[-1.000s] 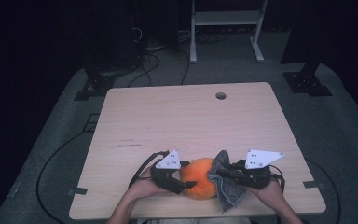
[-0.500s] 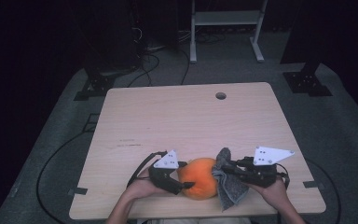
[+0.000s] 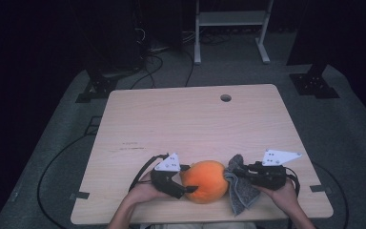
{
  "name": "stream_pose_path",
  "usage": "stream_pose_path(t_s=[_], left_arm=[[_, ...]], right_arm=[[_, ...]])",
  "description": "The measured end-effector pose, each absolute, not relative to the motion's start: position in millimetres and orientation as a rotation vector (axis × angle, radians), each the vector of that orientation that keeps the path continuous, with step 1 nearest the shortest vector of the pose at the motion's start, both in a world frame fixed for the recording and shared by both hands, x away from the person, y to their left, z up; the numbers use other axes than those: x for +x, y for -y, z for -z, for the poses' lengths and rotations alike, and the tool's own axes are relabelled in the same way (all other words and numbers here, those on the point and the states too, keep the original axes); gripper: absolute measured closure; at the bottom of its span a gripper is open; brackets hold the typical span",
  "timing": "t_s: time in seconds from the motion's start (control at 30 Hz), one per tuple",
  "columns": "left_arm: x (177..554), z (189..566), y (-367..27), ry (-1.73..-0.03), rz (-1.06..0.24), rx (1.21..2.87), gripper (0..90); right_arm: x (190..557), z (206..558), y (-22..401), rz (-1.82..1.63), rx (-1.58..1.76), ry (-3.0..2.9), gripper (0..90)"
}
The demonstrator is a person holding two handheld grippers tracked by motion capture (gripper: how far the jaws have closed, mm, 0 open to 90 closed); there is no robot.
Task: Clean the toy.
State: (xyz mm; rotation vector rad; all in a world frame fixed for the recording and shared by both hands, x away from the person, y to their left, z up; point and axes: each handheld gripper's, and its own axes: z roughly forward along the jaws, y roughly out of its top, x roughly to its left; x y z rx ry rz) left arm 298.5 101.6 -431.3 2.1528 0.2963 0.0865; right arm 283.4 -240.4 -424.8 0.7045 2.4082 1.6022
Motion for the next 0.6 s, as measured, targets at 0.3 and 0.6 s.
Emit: stream_pose_path(t_s=[0.3,0.6], left_arm=[[292,424,-89,-0.250,-0.054,2.172,17.5],[305,432,-80,-0.374,0.113,2.193,17.7]], right_arm=[[274,418,207,-1.614,0.554,-2.438,78.9],[269,422,220,-1.604,0.579,-2.424,79.0]])
